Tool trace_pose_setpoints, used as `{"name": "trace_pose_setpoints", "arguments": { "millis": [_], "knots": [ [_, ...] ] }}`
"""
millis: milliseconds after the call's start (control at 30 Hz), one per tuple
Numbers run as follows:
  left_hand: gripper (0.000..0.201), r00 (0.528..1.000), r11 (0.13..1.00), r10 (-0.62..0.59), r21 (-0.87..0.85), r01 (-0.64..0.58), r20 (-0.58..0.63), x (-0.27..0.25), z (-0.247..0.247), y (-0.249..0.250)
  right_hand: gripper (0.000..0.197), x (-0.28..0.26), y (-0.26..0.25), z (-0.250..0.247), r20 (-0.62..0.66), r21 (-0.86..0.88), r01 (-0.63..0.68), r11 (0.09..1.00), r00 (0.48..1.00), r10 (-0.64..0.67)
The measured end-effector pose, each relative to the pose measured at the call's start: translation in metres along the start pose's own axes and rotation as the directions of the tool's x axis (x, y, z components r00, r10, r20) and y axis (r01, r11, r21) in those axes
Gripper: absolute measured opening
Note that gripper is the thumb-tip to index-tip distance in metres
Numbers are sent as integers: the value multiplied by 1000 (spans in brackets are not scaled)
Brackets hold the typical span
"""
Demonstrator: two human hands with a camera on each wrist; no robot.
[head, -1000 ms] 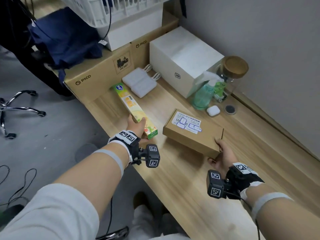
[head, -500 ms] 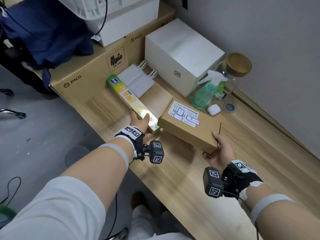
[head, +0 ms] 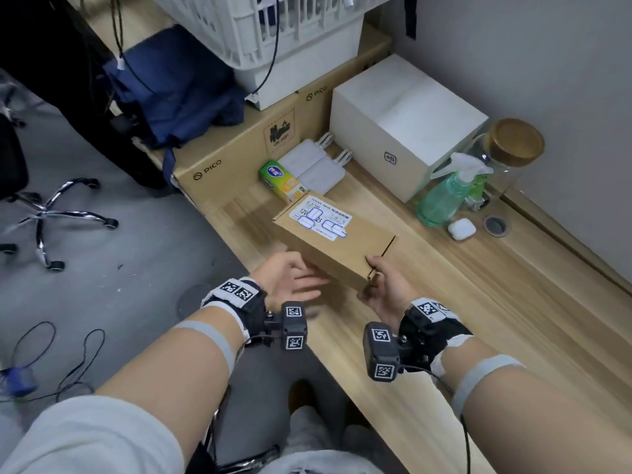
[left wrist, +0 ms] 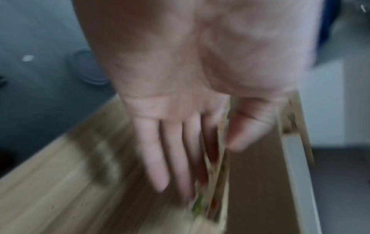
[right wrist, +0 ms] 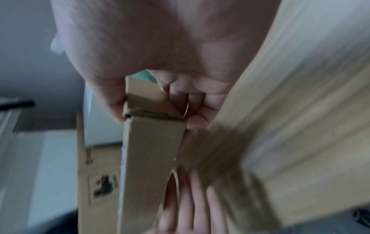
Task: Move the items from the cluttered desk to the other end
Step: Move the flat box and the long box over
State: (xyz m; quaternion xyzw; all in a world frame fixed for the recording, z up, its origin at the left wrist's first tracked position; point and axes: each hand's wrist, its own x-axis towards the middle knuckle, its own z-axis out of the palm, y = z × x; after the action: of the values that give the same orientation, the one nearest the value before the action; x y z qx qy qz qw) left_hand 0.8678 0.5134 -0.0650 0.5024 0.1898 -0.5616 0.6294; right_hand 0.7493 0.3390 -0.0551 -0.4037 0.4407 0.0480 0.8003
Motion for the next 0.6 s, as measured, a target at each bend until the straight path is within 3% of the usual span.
{"name": "trace_pose_setpoints", "arguments": {
  "millis": [67, 167, 300, 433, 500, 600],
  "knots": [
    [40, 998, 991, 28, -129, -20, 61, -9, -13, 4, 37, 3, 2, 21, 100, -67, -50, 997, 993, 56],
    [44, 981, 976, 147, -142, -164, -124, -10, -29, 17, 39, 4, 1, 41, 168, -240, -86, 967, 977, 128],
    [29, 924, 979, 159, -63, -193, -346, 10, -54, 29, 37, 8, 7, 37, 105, -373, -104, 922, 983, 153],
    [46, 899, 984, 155, -20, -179, -409, 29, -66, 40, 37, 15, 14, 11, 23, -386, -131, 913, 988, 151],
    [33, 881, 980, 192, 32, -198, -433, 36, -66, 46, 34, 20, 18, 0, -37, -353, -143, 925, 990, 138],
    [18, 791, 933, 320, 318, -169, -521, 42, -65, 50, 28, 29, 27, -10, -153, -258, -131, 957, 984, 93]
  ]
}}
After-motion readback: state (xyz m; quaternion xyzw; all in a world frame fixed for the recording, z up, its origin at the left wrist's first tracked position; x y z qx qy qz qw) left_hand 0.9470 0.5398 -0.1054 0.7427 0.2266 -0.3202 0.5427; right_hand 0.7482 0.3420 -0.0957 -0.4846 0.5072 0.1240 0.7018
